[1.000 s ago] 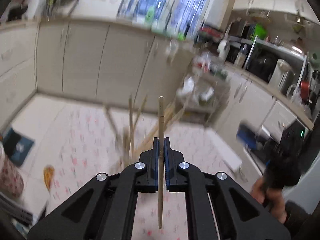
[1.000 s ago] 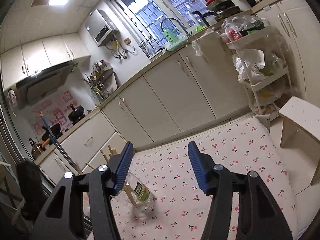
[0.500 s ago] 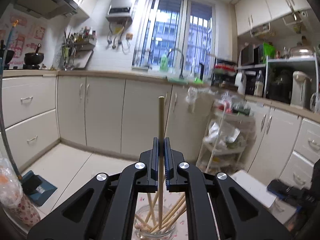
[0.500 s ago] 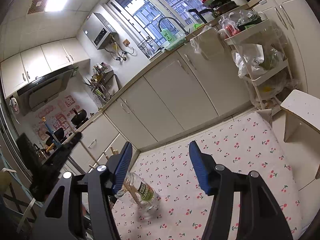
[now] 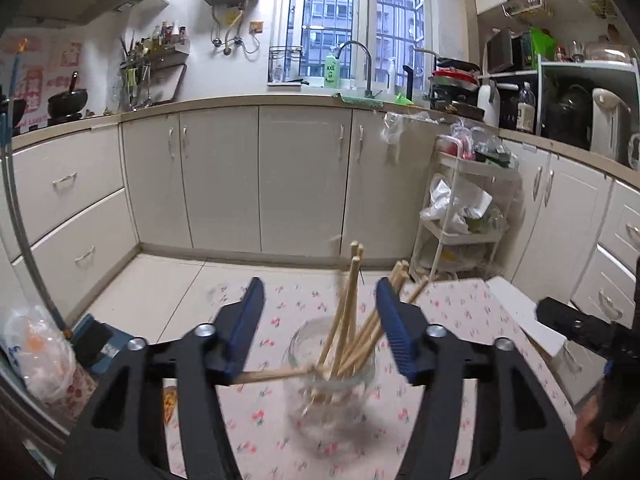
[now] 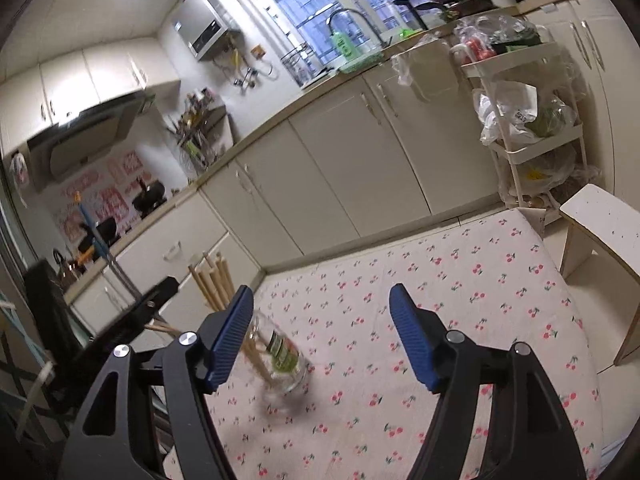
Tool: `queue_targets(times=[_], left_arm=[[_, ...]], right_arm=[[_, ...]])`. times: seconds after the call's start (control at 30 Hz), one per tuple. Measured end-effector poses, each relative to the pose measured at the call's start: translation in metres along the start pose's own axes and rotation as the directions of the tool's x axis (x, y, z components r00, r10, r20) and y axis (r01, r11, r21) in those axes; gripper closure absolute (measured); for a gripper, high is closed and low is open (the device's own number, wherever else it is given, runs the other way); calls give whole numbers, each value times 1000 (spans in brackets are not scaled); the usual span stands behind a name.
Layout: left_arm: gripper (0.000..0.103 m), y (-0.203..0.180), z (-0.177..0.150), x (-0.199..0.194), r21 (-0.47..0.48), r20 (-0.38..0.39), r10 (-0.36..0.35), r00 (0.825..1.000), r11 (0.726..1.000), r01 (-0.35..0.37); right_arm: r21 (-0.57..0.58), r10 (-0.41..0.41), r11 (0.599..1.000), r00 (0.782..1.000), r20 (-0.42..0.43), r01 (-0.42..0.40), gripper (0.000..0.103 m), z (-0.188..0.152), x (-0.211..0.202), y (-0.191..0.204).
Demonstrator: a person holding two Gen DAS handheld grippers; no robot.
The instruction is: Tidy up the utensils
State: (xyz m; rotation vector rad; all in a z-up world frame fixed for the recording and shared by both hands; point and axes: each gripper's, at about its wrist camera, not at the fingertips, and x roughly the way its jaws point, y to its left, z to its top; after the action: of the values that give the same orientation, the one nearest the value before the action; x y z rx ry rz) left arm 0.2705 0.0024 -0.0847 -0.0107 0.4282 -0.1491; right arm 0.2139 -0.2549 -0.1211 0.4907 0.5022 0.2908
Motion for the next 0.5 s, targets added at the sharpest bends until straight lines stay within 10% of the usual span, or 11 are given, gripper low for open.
queue_targets(times=[0.17, 0.5], left_arm=[[18, 17, -17, -44, -69, -89, -19, 996, 998, 13], [8, 36, -39, -130, -183, -174, -27, 984, 983, -5]], right_arm=[[-11, -66, 998, 998, -25, 65, 28, -37, -28, 21], [-102, -159, 984, 982, -106, 149, 17, -75, -96, 79]])
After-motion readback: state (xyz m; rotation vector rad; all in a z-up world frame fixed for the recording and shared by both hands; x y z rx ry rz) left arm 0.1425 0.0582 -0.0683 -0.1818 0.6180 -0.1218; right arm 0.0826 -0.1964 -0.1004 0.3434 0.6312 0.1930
